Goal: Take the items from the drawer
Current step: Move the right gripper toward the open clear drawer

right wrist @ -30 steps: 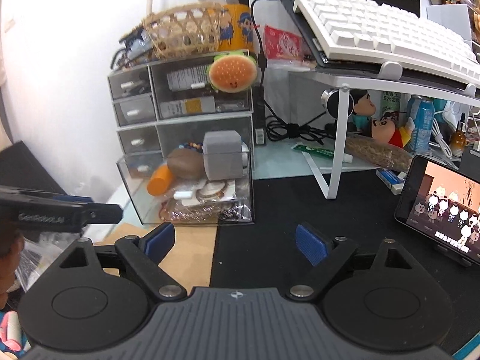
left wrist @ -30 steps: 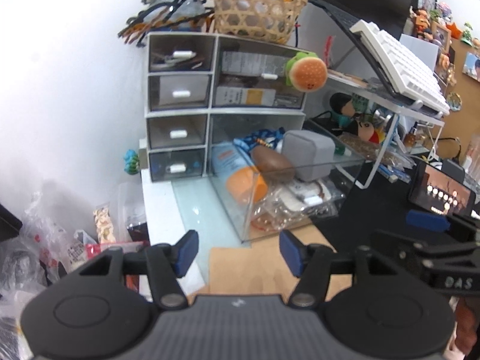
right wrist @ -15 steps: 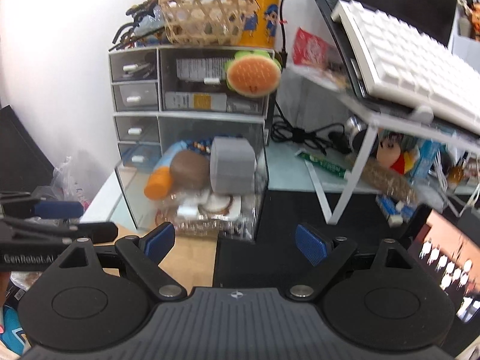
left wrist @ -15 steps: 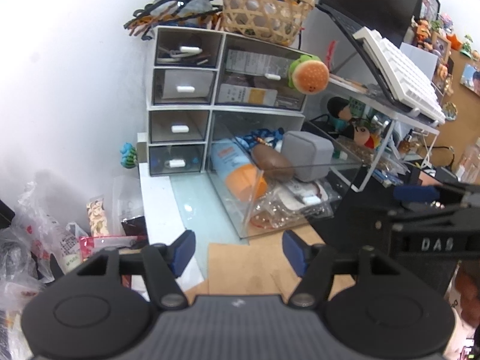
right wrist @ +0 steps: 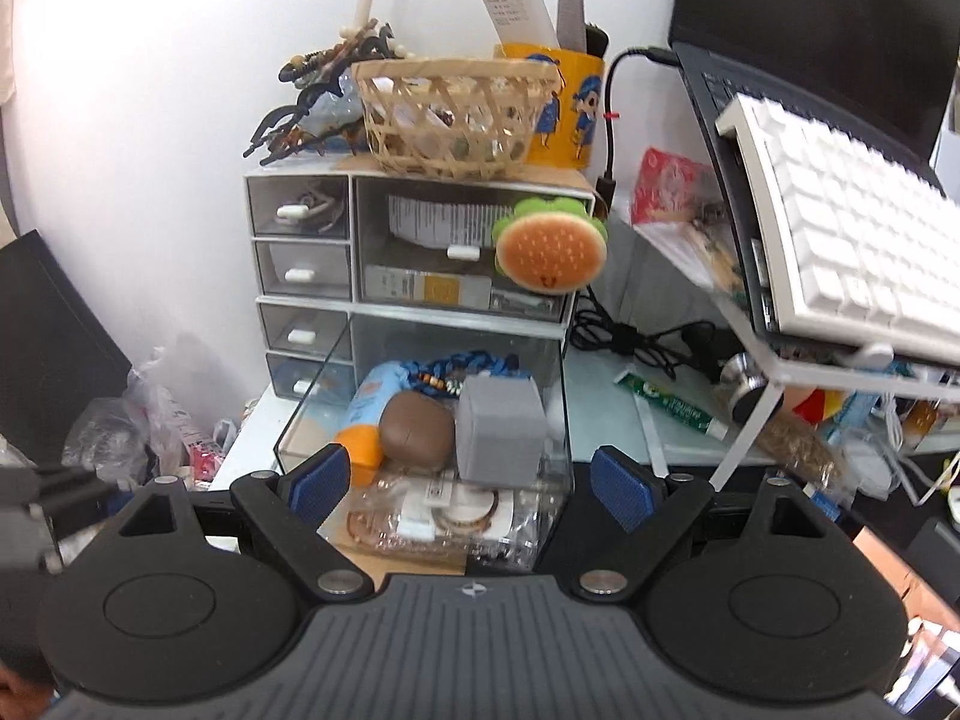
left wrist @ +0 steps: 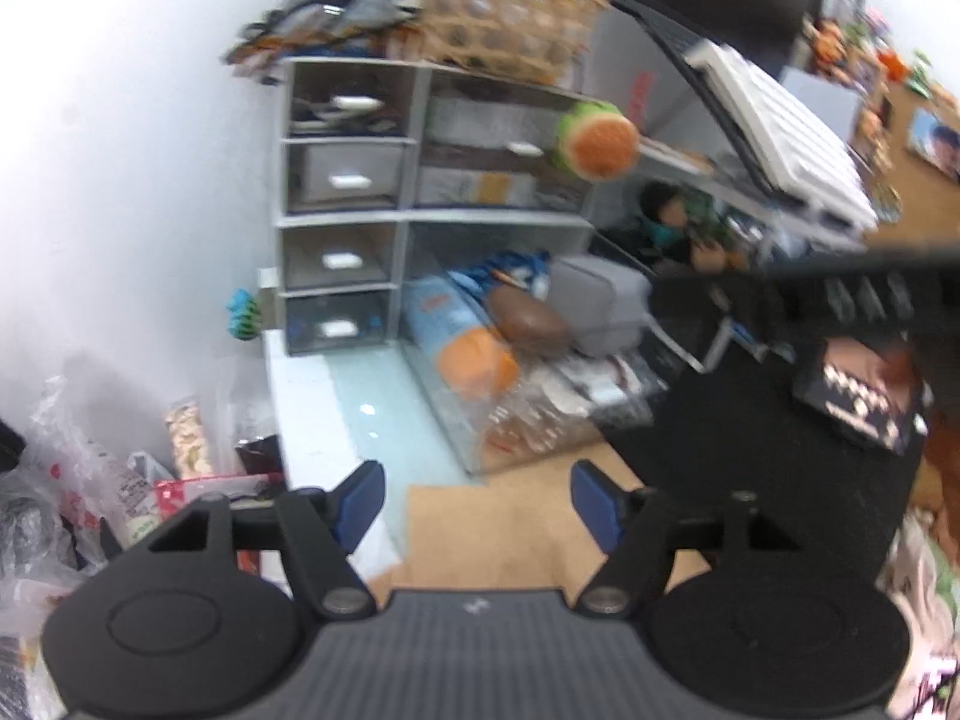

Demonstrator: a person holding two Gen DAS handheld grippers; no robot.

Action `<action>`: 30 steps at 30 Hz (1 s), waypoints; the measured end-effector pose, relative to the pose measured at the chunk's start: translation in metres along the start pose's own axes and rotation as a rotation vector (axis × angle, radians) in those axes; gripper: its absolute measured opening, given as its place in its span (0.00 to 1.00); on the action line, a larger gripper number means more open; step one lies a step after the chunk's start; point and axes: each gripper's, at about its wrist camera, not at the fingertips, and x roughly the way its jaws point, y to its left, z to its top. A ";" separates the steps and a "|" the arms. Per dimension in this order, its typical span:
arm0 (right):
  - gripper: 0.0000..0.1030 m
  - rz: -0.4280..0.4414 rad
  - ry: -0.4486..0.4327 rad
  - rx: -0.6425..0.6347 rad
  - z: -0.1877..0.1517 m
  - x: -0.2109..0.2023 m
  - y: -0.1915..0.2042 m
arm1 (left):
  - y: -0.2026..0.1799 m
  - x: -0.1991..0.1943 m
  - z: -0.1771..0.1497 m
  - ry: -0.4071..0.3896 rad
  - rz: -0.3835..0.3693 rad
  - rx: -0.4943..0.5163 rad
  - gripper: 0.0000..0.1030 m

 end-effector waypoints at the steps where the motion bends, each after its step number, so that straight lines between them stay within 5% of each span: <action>1: 0.88 -0.003 0.000 -0.004 0.002 0.000 0.001 | -0.002 0.000 -0.001 0.003 -0.009 0.006 0.69; 30: 0.75 0.035 0.134 -0.045 0.033 0.051 0.007 | 0.014 0.018 -0.005 0.070 -0.268 0.160 0.82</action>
